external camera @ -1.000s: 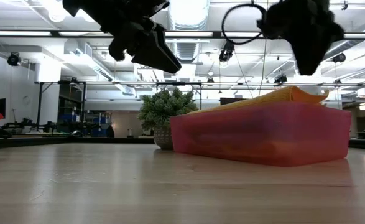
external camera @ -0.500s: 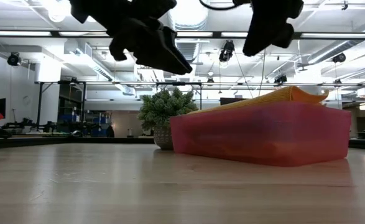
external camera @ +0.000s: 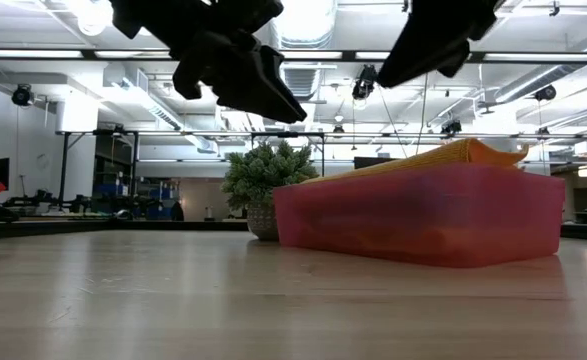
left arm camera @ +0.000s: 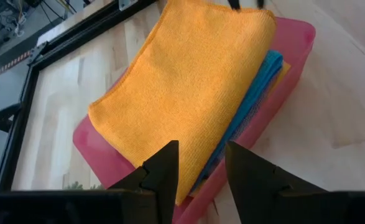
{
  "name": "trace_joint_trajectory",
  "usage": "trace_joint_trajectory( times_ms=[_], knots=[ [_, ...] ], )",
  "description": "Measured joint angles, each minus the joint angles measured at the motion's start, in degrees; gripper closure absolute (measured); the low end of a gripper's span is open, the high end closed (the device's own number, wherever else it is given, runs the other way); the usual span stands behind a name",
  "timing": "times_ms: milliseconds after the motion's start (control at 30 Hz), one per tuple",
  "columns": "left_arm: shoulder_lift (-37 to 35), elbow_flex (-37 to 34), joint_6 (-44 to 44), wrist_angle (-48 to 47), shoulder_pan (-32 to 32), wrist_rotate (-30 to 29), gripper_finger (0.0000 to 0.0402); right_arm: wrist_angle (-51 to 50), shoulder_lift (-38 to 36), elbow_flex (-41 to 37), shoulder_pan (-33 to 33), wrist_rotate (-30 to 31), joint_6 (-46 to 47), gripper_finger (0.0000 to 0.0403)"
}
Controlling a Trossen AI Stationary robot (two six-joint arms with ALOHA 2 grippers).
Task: Fold microfiber towels
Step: Put the orange microfiber cloth into the pink bin
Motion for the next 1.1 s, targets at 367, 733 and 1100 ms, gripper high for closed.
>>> trace_joint_trajectory(
  times_ms=[367, 733, 1100],
  knots=[
    [6.11, 0.7, 1.59, 8.16, 0.12, -1.08, 0.0215, -1.71, 0.0, -1.85, 0.78, -3.03, 2.97, 0.0226],
    [15.36, 6.8, 9.22, 6.36, 0.86, -5.18, 0.0201, 2.51, 0.0, -8.1, 2.81, -3.9, 10.19, 0.0187],
    [14.6, 7.08, 8.57, 2.11, 1.74, -5.14, 0.0236, 4.84, 0.0, -10.73, 2.97, -3.55, 11.07, 0.0204]
  ],
)
